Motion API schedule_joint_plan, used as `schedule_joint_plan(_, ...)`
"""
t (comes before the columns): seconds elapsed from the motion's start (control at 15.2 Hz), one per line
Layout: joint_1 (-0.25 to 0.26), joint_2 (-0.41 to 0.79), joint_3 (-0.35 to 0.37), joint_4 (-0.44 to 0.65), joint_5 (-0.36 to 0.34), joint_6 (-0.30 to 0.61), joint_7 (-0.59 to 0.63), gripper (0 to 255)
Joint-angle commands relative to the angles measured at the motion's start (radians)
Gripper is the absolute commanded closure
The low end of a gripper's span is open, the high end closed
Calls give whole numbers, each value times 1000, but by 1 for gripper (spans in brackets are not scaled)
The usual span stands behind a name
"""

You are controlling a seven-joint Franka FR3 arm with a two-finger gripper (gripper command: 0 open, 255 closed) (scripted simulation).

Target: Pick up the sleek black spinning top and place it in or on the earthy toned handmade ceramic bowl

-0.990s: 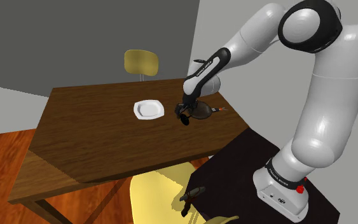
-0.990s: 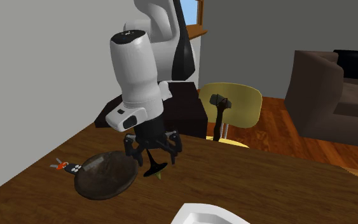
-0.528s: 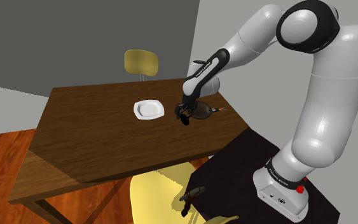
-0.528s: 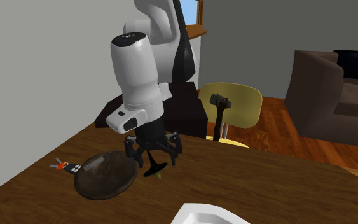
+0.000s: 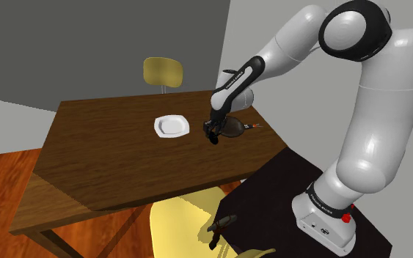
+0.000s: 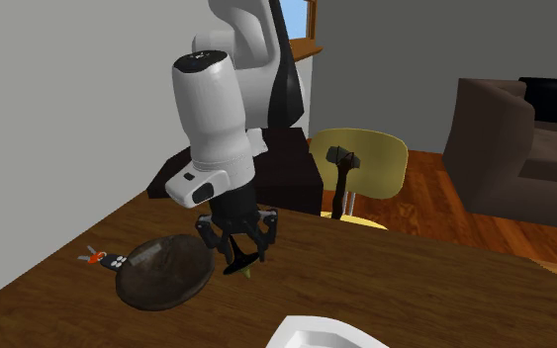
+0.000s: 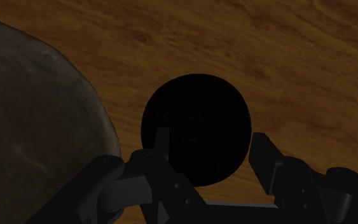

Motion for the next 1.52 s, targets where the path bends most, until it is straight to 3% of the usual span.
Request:
schedule_joint_plan(0.0,0,0,0,0,0,0,0,255)
schedule_joint_plan(1.45,3,-248,-12,5,-28,-251,43,255)
